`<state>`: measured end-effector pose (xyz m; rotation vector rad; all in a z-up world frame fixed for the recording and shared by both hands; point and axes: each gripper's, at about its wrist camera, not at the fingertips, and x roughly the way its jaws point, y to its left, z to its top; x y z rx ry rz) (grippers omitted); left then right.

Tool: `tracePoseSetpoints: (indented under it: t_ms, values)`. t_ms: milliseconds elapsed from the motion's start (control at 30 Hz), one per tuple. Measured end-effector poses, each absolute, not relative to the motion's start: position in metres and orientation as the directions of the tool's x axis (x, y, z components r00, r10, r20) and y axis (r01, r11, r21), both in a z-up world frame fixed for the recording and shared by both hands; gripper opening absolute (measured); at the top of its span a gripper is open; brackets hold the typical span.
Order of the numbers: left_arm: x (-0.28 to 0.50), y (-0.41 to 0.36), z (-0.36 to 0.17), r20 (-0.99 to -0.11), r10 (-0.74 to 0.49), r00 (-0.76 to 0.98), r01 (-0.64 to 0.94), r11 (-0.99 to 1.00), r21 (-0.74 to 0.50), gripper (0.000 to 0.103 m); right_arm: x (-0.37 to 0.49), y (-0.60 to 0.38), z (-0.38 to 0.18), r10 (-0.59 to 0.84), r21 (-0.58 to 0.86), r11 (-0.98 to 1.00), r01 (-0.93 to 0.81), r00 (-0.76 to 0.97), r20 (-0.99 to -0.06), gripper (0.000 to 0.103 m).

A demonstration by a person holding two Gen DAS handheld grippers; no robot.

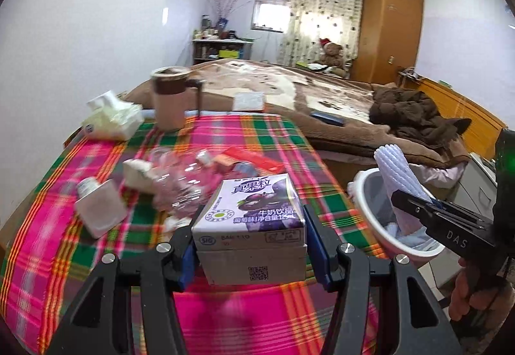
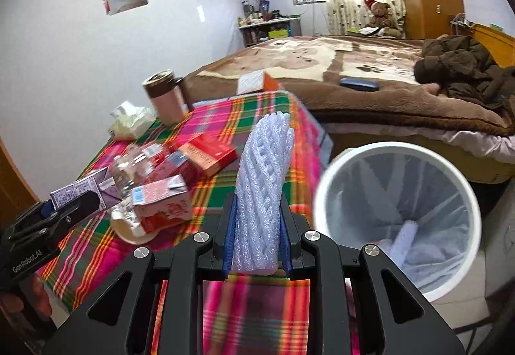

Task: Collect trash
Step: 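Lift and carry the juice box and foam sleeve with both tools over the bin, then open both tools to drop the juice box and foam sleeve into the bin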

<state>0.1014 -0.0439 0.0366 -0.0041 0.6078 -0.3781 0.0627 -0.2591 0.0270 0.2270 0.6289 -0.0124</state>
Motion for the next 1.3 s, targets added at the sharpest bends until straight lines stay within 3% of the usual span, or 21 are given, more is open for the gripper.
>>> tracePoseSetpoints:
  t_ms: [467,767,1300]
  values:
    - [0.108,-0.144,0.045,-0.549,-0.477,0.686,0.505,0.856,-0.113,0.059,0.049,-0.329,0.036,-0.067,0.180,0.962,0.207,0.813,-0.578,0.024]
    - [0.108,-0.202,0.040,-0.553,-0.548,0.628,0.590,0.798,-0.121,0.059,0.051,-0.371,0.023,-0.126,0.155,0.946,0.284,0.764,-0.632,0.024]
    - [0.120,-0.259,0.017,-0.628,-0.556,0.545,0.633,0.763,-0.127,0.059,0.060,-0.403,-0.011,-0.125,0.124,0.942,0.311,0.670,-0.732,0.025]
